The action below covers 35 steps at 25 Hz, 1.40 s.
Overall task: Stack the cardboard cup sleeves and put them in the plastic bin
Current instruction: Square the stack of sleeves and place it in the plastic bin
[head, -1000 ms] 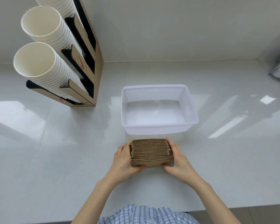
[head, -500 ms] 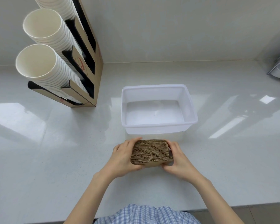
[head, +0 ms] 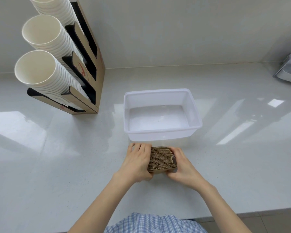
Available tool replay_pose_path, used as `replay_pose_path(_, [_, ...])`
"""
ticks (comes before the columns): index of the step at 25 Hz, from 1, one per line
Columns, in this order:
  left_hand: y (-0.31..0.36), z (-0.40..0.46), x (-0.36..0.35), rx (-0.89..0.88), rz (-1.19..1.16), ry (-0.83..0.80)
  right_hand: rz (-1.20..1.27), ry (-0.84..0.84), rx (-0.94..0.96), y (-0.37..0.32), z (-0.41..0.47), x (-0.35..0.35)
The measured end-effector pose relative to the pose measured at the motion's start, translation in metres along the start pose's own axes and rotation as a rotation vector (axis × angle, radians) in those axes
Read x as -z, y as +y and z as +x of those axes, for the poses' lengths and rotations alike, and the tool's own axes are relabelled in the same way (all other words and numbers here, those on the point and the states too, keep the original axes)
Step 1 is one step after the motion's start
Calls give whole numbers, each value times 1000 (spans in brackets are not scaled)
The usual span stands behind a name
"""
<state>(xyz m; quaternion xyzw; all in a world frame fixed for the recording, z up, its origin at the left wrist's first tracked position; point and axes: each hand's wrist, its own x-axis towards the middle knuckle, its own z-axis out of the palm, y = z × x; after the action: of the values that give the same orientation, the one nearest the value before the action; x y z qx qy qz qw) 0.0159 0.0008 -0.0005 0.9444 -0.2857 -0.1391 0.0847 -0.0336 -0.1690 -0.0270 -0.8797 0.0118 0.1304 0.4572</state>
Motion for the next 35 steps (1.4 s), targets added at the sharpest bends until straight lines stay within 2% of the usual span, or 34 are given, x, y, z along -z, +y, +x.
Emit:
replay_pose_path(5, [2, 0, 2, -17, -7, -15, 37, -11, -3, -5, 0, 4])
replay_pose_path(9, [-2, -6, 7, 24, -150, 16, 127, -33, -19, -15, -1, 13])
replay_pose_path(11, [-3, -10, 11, 79, -338, 35, 227, -41, -26, -21, -2, 19])
replay_pose_path(14, [0, -17, 22, 196, -714, -19, 437, -71, -23, -33, -3, 29])
replay_pose_path(20, [0, -17, 47, 241, -1122, -57, 611, 12, -7, -57, 5, 39])
replay_pose_path(31, [-2, 24, 98, 235, -1230, 70, 566, 62, 51, -97, 38, 78])
replay_pose_path(35, [1, 53, 113, 229, -1243, 104, 499, 156, 31, -105, 55, 104])
